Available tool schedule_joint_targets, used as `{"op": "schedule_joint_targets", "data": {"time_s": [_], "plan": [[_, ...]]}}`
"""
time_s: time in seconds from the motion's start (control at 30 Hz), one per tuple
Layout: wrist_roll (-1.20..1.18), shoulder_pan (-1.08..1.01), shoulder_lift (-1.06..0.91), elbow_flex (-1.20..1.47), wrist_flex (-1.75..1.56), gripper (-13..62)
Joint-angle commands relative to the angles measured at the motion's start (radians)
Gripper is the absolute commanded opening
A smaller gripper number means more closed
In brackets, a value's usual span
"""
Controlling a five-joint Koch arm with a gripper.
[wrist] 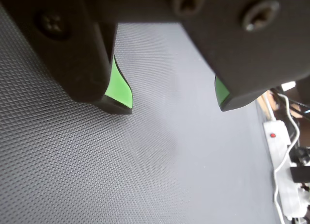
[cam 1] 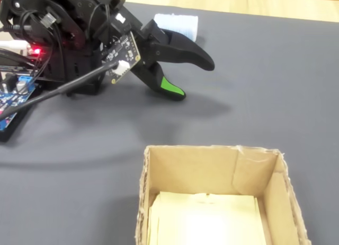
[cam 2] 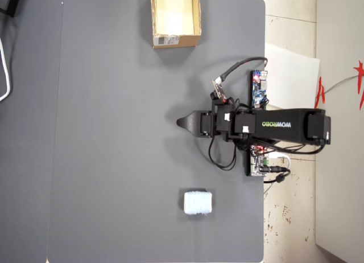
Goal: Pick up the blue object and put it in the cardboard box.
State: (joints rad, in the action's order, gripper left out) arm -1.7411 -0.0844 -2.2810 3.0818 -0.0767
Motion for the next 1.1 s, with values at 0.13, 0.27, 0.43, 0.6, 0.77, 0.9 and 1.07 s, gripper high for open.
{"op": "schedule_joint_targets", "data": {"time_s": [0.13,0.27,0.43,0.6,0.77,0.9,1.07], "plan": [[-0.009,-0.003,-0.087,0.037,0.044,34.0],[-0.009,-0.003,-0.087,0.037,0.044,34.0],[-0.009,-0.003,-0.087,0.037,0.044,34.0],[-0.009,-0.003,-0.087,0.037,0.044,34.0],[-0.009,-0.002,-0.087,0.037,0.044,34.0],[-0.009,-0.003,-0.086,0.037,0.046,34.0],[0.023,-0.012,-0.087,0.037,0.046,34.0]]}}
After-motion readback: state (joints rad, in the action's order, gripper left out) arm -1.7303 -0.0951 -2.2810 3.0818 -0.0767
